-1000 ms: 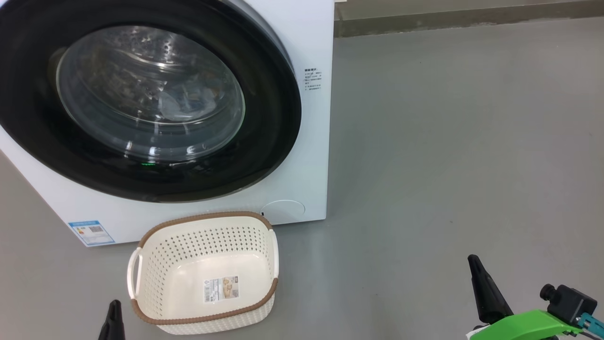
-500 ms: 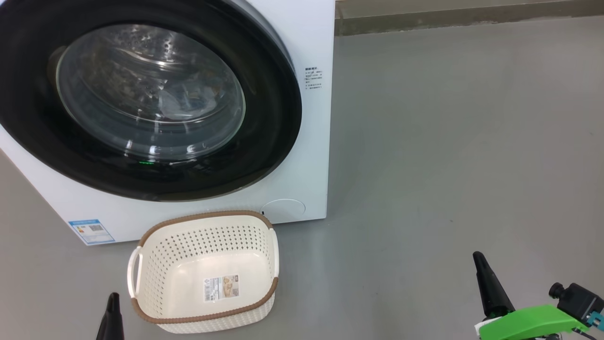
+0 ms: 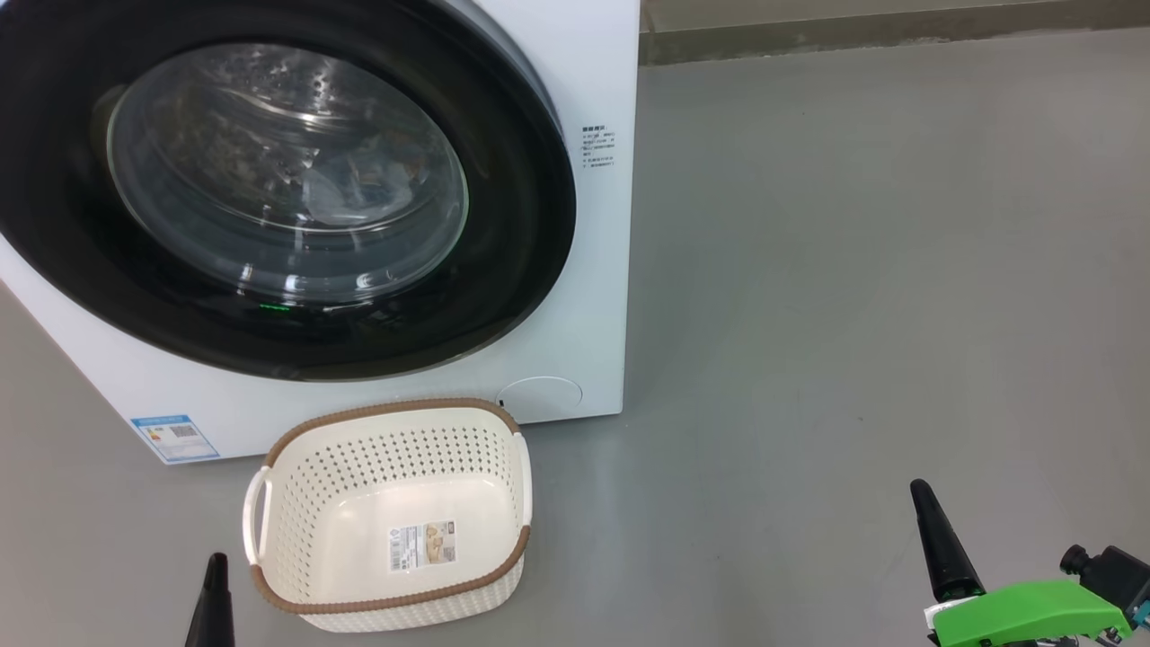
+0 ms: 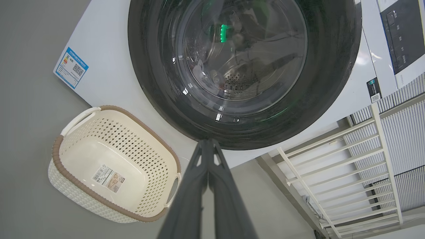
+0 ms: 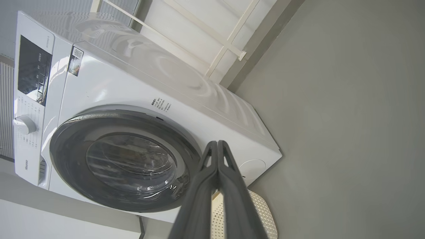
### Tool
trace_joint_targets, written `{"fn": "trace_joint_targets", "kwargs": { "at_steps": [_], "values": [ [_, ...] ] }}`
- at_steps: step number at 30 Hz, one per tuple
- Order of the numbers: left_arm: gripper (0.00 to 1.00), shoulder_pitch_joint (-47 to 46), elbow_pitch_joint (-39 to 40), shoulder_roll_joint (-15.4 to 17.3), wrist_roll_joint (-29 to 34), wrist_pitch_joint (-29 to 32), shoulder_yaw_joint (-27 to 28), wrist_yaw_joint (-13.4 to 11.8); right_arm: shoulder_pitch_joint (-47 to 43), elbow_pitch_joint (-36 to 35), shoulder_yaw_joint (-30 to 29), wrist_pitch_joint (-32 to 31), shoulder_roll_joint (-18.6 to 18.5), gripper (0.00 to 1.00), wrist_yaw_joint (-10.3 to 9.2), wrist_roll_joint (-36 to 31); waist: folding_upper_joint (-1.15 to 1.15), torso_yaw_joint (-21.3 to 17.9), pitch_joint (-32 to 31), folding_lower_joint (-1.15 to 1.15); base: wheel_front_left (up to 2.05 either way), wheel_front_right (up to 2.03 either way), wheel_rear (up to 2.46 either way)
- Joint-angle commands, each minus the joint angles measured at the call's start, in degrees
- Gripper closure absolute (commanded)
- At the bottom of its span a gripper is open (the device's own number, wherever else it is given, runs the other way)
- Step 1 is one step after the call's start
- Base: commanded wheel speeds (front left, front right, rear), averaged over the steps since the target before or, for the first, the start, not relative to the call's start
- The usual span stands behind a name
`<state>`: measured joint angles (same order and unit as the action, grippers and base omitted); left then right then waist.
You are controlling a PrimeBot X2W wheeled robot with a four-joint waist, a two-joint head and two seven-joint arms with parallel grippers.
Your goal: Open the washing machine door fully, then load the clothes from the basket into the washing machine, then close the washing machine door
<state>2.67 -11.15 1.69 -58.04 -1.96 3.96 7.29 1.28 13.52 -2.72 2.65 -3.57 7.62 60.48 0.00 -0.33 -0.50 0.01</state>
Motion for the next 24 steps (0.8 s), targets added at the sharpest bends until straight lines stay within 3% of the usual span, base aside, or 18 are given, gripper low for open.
{"fn": "trace_joint_targets", "kwargs": {
  "at_steps": [1,24],
  "values": [
    [1.0,-2.97,0.95,0.9,-2.02,0.48,1.44,0.12,2.75,-1.27,0.36,-0.39,-0.16,1.0,-0.07,1.73,0.0,0.01,0.02,0.0,0.0,0.0,0.0],
    [1.0,-5.8,-0.91,1.04,-17.44,4.31,1.98,0.16,3.75,-0.43,-1.3,-4.32,-0.01,1.0,-0.1,16.41,0.0,0.17,0.33,0.0,0.0,0.0,0.0]
  ]
}}
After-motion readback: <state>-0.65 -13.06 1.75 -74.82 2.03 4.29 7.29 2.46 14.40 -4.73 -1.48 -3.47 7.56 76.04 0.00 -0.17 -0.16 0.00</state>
